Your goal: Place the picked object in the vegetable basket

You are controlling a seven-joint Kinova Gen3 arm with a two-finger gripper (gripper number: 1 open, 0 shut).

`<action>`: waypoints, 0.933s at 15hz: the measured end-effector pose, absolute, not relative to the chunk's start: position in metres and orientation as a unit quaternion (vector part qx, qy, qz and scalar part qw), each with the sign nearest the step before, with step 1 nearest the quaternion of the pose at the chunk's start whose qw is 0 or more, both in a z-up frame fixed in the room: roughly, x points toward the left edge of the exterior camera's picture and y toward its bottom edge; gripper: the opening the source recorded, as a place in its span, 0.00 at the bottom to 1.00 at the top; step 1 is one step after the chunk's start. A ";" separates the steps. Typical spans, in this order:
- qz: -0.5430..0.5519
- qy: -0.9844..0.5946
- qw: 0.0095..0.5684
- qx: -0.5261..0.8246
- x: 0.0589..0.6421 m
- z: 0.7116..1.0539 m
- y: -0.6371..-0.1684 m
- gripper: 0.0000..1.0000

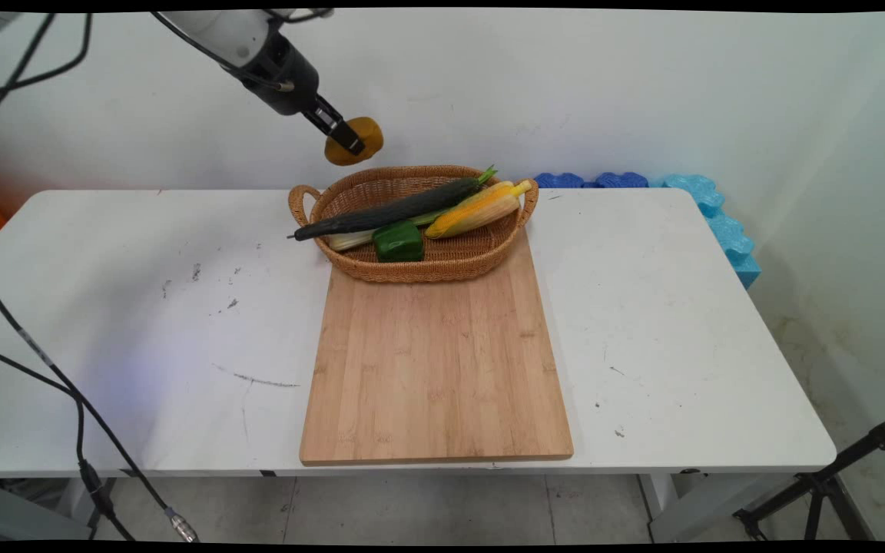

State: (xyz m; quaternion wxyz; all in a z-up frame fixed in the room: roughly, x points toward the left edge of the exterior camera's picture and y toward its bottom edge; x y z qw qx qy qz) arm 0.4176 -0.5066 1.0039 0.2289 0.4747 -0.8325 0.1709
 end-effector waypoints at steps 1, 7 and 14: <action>0.172 -0.830 0.223 0.481 0.421 0.996 -0.514 0.00; 0.164 -0.821 0.203 0.507 0.430 0.947 -0.548 0.00; 0.147 -0.820 0.195 0.518 0.426 0.899 -0.570 0.00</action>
